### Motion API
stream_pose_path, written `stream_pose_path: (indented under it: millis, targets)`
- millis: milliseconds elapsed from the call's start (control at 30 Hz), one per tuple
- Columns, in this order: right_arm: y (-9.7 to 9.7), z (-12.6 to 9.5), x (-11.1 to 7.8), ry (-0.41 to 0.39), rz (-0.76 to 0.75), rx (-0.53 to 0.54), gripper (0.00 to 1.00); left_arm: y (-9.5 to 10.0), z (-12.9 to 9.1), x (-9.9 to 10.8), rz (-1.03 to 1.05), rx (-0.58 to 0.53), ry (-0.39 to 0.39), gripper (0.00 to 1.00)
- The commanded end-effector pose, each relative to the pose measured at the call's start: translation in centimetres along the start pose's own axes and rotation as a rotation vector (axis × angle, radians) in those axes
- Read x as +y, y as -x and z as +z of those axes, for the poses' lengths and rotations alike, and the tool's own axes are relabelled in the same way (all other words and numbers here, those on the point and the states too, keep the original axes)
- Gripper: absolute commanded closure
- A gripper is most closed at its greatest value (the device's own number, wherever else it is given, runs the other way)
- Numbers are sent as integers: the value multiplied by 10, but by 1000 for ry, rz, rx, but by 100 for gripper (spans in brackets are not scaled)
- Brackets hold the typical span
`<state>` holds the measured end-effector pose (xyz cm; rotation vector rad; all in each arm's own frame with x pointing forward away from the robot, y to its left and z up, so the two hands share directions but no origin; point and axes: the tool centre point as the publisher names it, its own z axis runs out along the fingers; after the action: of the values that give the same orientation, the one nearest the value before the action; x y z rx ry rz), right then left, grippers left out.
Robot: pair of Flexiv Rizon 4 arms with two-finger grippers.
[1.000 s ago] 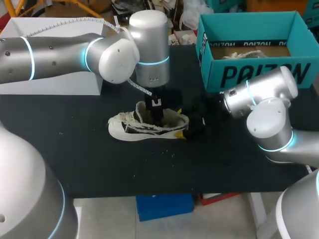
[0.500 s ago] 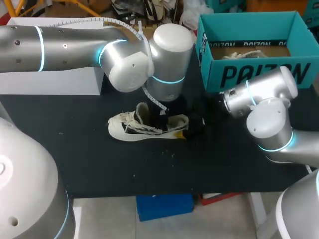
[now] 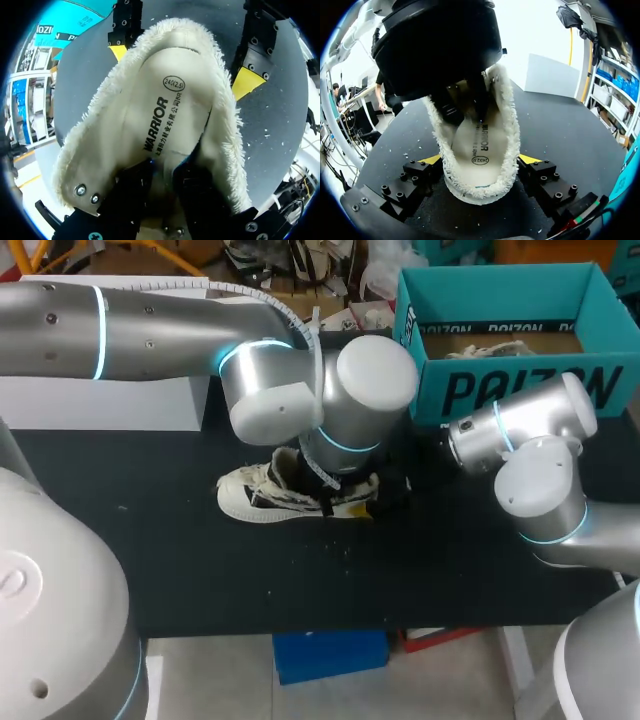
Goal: Take the shoe out of the shoebox, open the shoe tongue, remove and reinsert the insole, then place the shoe into the shoebox
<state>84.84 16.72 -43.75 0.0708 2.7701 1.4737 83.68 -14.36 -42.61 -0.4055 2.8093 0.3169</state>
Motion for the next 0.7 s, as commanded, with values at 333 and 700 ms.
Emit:
stream_pose_path:
  millis: [333, 700]
  targets:
    - [2, 1, -3, -3, 2, 0, 100, 9, 64, 8, -2, -112, -92, 74]
    - [2, 1, -3, -3, 2, 0, 100, 19, 64, 11, -44, -188, -135, 74]
